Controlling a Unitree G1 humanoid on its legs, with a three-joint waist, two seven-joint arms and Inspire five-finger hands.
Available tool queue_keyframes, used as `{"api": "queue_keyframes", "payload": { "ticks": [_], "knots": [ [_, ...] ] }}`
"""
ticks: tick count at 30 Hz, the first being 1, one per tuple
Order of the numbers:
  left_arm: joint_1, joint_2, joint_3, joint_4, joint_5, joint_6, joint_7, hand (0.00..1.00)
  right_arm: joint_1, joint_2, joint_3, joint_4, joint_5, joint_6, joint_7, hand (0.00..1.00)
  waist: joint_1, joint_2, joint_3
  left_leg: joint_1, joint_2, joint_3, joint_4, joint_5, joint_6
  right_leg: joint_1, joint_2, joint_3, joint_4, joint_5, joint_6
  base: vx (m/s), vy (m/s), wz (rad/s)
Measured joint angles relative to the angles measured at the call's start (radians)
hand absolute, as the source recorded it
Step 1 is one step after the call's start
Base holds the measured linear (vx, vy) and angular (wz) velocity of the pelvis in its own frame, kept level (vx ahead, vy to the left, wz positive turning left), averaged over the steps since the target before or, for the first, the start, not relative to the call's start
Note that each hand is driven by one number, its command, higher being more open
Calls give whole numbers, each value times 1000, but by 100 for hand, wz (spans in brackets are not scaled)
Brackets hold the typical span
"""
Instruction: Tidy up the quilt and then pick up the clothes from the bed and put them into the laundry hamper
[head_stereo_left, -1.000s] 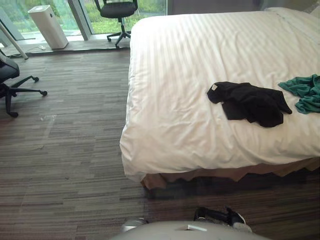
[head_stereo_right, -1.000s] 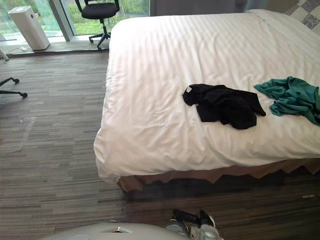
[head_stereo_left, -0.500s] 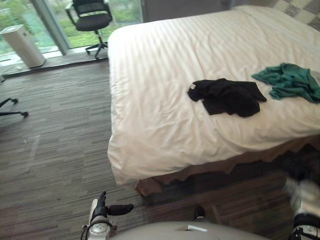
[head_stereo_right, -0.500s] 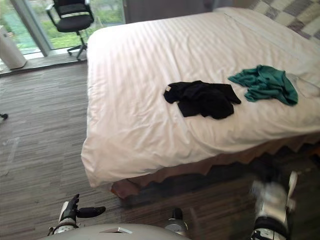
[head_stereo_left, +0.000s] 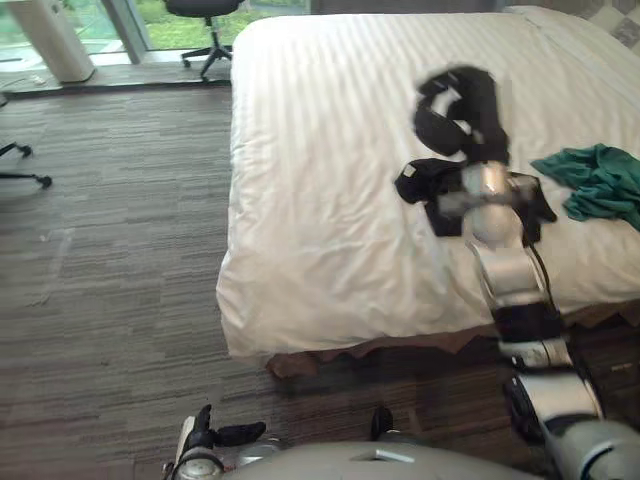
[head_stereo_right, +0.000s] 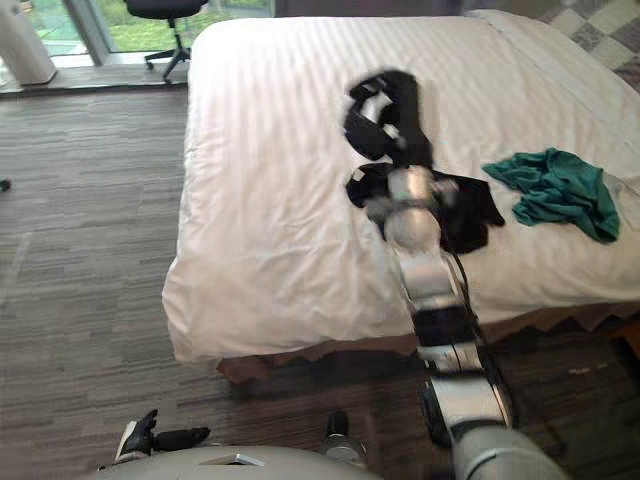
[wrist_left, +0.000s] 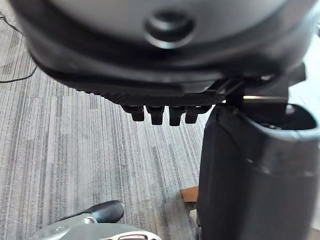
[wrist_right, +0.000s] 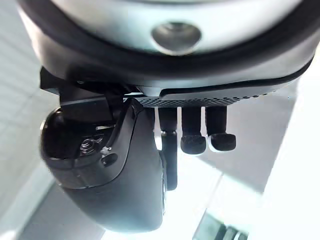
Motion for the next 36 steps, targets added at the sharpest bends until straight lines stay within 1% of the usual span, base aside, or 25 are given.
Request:
{"api": "queue_keyframes", "payload": {
  "ticks": [1, 2, 3, 4, 6, 8, 10, 11, 12, 13, 14, 16, 19, 21, 22, 23, 25, 28, 29, 30, 31, 32, 33, 34, 36],
  "knots": [
    [-7, 0, -1, -10, 2, -3, 1, 100, -74, 3, 59, 29, 1, -11, 11, 0, 21, -3, 11, -10, 0, -21, 11, 0, 0, 7, -2, -18, 0, 0, 0, -46, -25, 39],
    [-10, 0, -2, -11, 2, -8, 3, 100, -105, 7, 85, 41, 2, -19, 19, 0, 29, -5, 14, -16, 1, -31, 14, 0, 0, 10, -2, -25, 0, 0, 0, -50, -24, 48],
    [-14, 1, -1, -12, 0, -15, 9, 100, -148, 27, 119, 58, 5, -29, 30, 0, 45, -10, 19, -27, 1, -49, 19, 3, 1, 12, -4, -43, 0, 0, 0, -34, -17, 49],
    [-24, 1, -1, -14, -4, -18, 16, 100, -178, 56, 142, 72, 23, -41, 38, 0, 70, -15, 27, -43, 0, -71, 28, 4, 1, 12, -6, -60, 0, 0, 0, -46, -16, 50],
    [-33, 2, -8, -30, -7, -19, 20, 100, -212, 104, 171, 118, 69, -59, 50, 0, 92, -24, 40, -68, -10, -104, 32, 17, 0, 11, -12, -96, 0, 0, 0, -34, -9, 62],
    [-37, 2, -10, -52, -12, -30, 20, 100, -232, 138, 197, 173, 100, -62, 66, 0, 113, -26, 60, -95, -13, -145, 35, 29, 1, 11, -19, -131, 0, 0, 0, -48, -19, 67],
    [-53, 1, -19, -74, -22, -44, 23, 100, -232, 188, 200, 244, 136, -61, 75, 0, 144, -26, 105, -135, -22, -186, 50, 39, 2, 6, -29, -169, 0, 0, 0, -79, -16, 59],
    [-63, 1, -20, -78, -29, -45, 23, 100, -232, 194, 200, 263, 138, -61, 77, 0, 150, -25, 118, -147, -26, -198, 53, 44, 3, 3, -32, -181, 0, 0, 0, -112, -10, 65],
    [-74, 1, -41, -100, -43, -51, 24, 100, -232, 219, 201, 320, 140, -54, 80, 0, 159, -17, 151, -189, -35, -223, 65, 52, 2, -16, -40, -205, 1, 0, 0, -97, -7, 45],
    [-75, 0, -44, -108, -43, -58, 25, 100, -231, 228, 200, 340, 140, -51, 80, 0, 162, -13, 164, -199, -37, -228, 67, 56, 2, -25, -43, -207, 8, 0, 0, -113, -2, 39],
    [-79, -2, -49, -118, -44, -65, 27, 100, -230, 236, 200, 367, 140, -45, 80, 0, 165, -1, 189, -205, -37, -233, 69, 60, 2, -33, -46, -208, 21, 0, 0, -75, 10, 16],
    [-92, -7, -68, -136, -44, -77, 34, 100, -210, 242, 198, 434, 140, -34, 80, 0, 173, 18, 218, -241, -40, -243, 88, 61, 4, -65, -53, -213, 45, -2, -2, -82, 23, 13],
    [-110, -8, -89, -137, -43, -82, 47, 100, -129, 260, 174, 495, 141, -32, 78, 0, 173, 32, 243, -271, -48, -251, 100, 64, 8, -88, -63, -220, 56, -2, -2, -63, 26, 9],
    [-112, -7, -94, -137, -43, -82, 58, 100, -60, 280, 176, 553, 139, -22, 79, 0, 167, 34, 253, -274, -50, -250, 100, 64, 9, -94, -67, -220, 62, -2, -2, 0, 0, 0],
    [-115, -5, -97, -137, -41, -82, 61, 100, -16, 286, 187, 556, 120, -63, 74, 0, 165, 34, 260, -275, -51, -249, 99, 64, 9, -96, -71, -219, 62, -2, -2, 0, 0, 0],
    [-115, -1, -97, -129, -41, -80, 63, 100, 5, 317, 189, 547, 117, -88, 77, 0, 147, 32, 260, -271, -52, -246, 98, 64, 9, -94, -73, -219, 62, -2, -2, -10, 8, -6],
    [-115, 1, -99, -127, -35, -79, 63, 100, 20, 350, 202, 580, 110, -95, 82, 0, 145, 28, 258, -261, -51, -232, 96, 64, 9, -92, -72, -210, 62, -2, -2, -12, -1, -14],
    [-130, 6, -118, -114, -34, -71, 62, 100, 49, 354, 247, 594, 39, -120, 92, 0, 135, 22, 258, -257, -52, -229, 96, 63, 9, -90, -72, -206, 61, -3, -2, -4, -2, -4],
    [-164, 22, -137, -84, -33, -52, 61, 100, 68, 353, 284, 595, 39, -122, 121, 0, 119, 15, 258, -243, -52, -230, 96, 62, 9, -73, -72, -206, 58, -4, -2, -32, -12, -1],
    [-181, 29, -147, -72, -26, -32, 59, 100, 92, 352, 315, 595, 40, -125, 156, 0, 114, 5, 252, -234, -52, -226, 96, 58, 8, -66, -72, -205, 58, -6, -2, -38, -11, -4],
    [-188, 42, -165, -66, -2, -27, 57, 100, 119, 357, 357, 612, 42, -125, 215, 0, 108, -7, 248, -227, -52, -224, 96, 56, 8, -58, -72, -204, 57, -10, 1, -31, -6, -7],
    [-188, 47, -171, -67, 3, -29, 55, 100, 135, 363, 378, 627, 42, -124, 244, 0, 103, -15, 243, -227, -53, -224, 96, 55, 8, -58, -72, -204, 57, -13, 0, 0, 0, 0],
    [-190, 56, -181, -67, 4, -31, 51, 100, 170, 388, 412, 678, 45, -103, 284, 0, 94, -26, 237, -228, -53, -224, 96, 55, 9, -59, -72, -204, 56, -15, 1, 0, 0, 0],
    [-197, 60, -188, -66, 4, -31, 47, 100, 198, 404, 432, 714, 58, -78, 308, 0, 94, -27, 236, -229, -53, -224, 96, 54, 10, -59, -71, -204, 55, -16, 2, 0, 0, 0],
    [-202, 61, -194, -67, 3, -30, 34, 100, 301, 416, 502, 804, 130, 6, 366, 0, 98, -28, 236, -231, -55, -224, 96, 54, 10, -56, -71, -204, 46, -16, 2, 0, 0, 0]
  ]
}}
